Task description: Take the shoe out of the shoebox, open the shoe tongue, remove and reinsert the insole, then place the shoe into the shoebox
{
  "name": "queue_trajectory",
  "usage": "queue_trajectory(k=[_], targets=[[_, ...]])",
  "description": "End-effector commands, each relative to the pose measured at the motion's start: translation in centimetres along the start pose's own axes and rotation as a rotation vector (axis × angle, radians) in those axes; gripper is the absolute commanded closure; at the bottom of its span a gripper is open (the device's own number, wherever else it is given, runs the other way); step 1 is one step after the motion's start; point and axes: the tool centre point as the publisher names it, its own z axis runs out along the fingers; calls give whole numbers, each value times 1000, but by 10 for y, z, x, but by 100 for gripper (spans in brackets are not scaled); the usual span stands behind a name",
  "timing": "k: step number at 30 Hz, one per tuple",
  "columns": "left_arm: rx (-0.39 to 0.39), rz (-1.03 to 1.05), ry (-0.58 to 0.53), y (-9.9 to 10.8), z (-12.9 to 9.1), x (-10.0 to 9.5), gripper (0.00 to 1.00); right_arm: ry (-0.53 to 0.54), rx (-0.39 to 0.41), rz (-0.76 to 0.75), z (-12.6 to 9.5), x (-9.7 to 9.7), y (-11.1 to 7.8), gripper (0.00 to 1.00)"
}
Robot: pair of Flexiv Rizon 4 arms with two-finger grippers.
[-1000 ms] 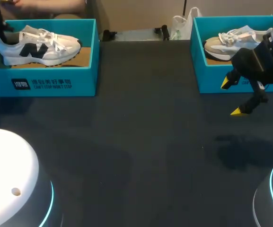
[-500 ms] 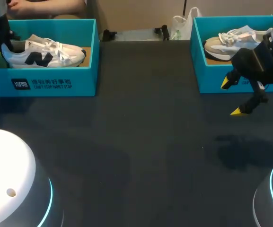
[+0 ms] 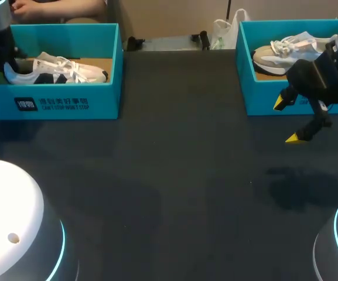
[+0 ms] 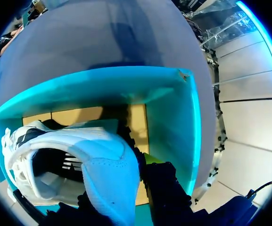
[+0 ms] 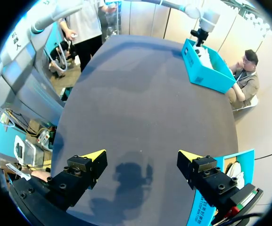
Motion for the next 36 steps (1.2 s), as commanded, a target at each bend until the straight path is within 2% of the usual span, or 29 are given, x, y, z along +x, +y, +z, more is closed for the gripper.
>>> queue_trajectory(k=[1,12,36], targets=[[-2,1,5,-6,3,-1,100,1,1,0,1,-1,0,0],[15,-17,21,-12,19,0,100,1,1,0,1,-1,0,0],[71,-52,34,-8,49,0,100,1,1,0,1,-1,0,0]])
